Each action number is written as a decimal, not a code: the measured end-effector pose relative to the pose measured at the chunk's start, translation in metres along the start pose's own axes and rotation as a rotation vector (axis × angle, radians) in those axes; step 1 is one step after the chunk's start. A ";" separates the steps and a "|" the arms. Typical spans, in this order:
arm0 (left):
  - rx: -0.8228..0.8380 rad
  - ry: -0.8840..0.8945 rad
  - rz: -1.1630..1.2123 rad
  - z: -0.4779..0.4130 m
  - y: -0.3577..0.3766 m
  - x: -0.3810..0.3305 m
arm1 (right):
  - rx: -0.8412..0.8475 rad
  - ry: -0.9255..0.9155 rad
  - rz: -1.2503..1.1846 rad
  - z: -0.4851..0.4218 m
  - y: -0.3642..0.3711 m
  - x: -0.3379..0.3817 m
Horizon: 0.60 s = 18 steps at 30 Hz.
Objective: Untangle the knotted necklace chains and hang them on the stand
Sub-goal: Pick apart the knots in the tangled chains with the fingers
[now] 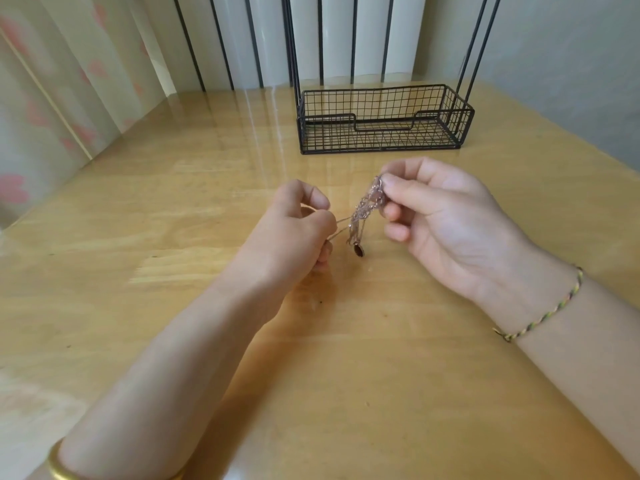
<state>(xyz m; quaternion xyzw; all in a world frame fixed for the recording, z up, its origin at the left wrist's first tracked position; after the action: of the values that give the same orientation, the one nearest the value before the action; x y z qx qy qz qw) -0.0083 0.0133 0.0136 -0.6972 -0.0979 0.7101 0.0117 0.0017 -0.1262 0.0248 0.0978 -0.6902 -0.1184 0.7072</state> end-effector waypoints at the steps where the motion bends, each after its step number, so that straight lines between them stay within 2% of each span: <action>1: -0.021 0.031 -0.030 0.000 -0.001 -0.002 | 0.023 0.046 -0.031 0.000 0.000 -0.002; 3: -0.068 0.089 -0.064 -0.001 -0.005 -0.006 | 0.070 0.065 0.057 -0.001 0.001 -0.001; 11: -0.157 0.181 -0.102 0.000 -0.012 -0.014 | 0.222 -0.099 0.674 0.007 0.007 0.004; 15: -0.108 0.163 -0.158 0.002 -0.006 -0.011 | 0.072 -0.266 0.829 0.006 0.006 0.010; 18: -0.083 0.145 -0.194 0.002 -0.004 -0.009 | -0.028 -0.331 0.727 0.004 0.001 0.017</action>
<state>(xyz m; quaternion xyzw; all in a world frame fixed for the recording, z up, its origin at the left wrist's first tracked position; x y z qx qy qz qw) -0.0104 0.0157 0.0234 -0.7339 -0.1930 0.6486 0.0583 -0.0020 -0.1304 0.0417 -0.1829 -0.7827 0.1160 0.5835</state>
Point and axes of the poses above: each hand's wrist, its own z-axis away from the middle knuckle, its own y-axis out of the palm, x = y × z, the point moved 6 cm from there along -z, towards the middle knuckle, and after that the axes turned 6 degrees about -x, right-handed, at the moved point
